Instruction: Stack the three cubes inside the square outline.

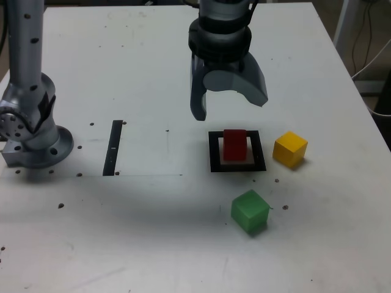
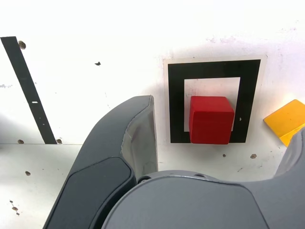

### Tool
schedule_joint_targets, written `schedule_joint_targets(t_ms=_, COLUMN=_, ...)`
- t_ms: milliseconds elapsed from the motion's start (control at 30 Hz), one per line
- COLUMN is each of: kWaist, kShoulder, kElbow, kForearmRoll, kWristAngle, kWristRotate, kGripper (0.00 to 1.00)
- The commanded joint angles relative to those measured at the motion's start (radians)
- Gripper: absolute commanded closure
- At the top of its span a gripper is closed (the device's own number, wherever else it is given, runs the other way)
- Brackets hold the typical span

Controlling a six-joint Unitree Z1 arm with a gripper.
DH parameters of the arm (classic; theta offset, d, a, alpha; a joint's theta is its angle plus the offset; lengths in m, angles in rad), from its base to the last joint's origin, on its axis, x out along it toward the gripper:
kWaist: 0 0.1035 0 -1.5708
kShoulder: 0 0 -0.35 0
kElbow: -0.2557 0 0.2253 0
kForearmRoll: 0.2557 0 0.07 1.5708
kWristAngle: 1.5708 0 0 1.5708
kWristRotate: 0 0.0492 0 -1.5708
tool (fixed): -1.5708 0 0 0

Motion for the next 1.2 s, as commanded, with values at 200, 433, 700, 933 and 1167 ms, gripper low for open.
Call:
schedule_joint_targets(t_ms=200, kWaist=0.000, kShoulder=0.023, kElbow=-0.052, kForearmRoll=0.022, kWristAngle=0.006, kWristRotate=0.008, kGripper=0.00)
schedule_joint_targets(t_ms=433, kWaist=0.000, kShoulder=0.084, kElbow=-0.127, kForearmRoll=0.047, kWristAngle=0.006, kWristRotate=0.026, kGripper=0.00)
schedule_joint_targets(t_ms=700, kWaist=-0.004, kShoulder=0.158, kElbow=-0.252, kForearmRoll=0.099, kWristAngle=0.006, kWristRotate=0.043, kGripper=0.00)
schedule_joint_targets(t_ms=933, kWaist=-0.027, kShoulder=0.231, kElbow=-0.389, kForearmRoll=0.154, kWristAngle=0.008, kWristRotate=0.057, kGripper=0.00)
schedule_joint_targets(t_ms=1167, kWaist=-0.038, kShoulder=0.292, kElbow=-0.481, kForearmRoll=0.185, kWristAngle=0.005, kWristRotate=0.075, kGripper=0.00)
